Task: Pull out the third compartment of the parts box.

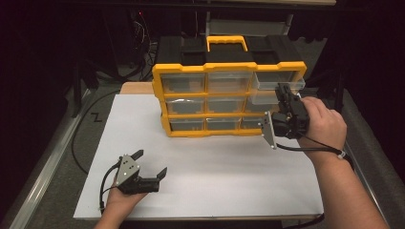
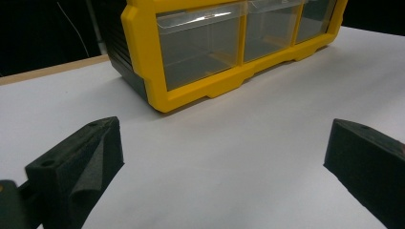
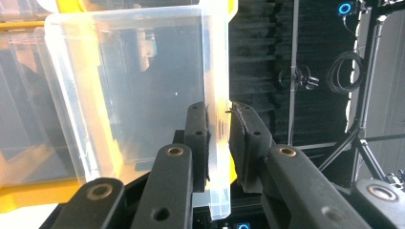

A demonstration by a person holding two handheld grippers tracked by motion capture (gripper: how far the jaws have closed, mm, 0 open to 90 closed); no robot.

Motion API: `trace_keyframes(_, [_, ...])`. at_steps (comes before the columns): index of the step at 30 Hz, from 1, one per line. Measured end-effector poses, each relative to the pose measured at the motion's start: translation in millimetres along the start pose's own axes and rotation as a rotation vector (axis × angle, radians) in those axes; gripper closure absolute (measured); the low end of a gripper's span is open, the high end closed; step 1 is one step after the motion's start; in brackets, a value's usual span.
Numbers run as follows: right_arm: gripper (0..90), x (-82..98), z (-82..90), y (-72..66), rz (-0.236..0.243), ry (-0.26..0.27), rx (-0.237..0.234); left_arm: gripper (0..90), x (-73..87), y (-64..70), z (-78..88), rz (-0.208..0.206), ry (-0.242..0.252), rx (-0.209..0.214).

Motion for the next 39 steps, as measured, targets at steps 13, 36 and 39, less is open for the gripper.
trace_keyframes(13, [80.3,-0.4,24.6,-1.1,-0.005,0.022,0.03,0.4,0.0,-0.4,0.1,0.004,0.001,0.001])
trace_keyframes(36, [80.1,3.2,41.1,-4.4,0.004,0.036,0.049,0.4,-0.1,-0.5,0.2,0.004,0.002,0.0])
trace_keyframes(39, [79.8,3.0,41.3,-6.1,0.004,0.037,0.047,0.4,-0.1,-0.6,0.3,0.005,0.002,-0.002])
Point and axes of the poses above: each handheld gripper's, and its own axes: z roughly backward along the jaws, x roughly out of its underside, y roughly to its right, the point moved 4 cm from there along -z, roughly forward along the jaws, and after that the axes turned 3 degrees about -x, right-handed, at the moved point
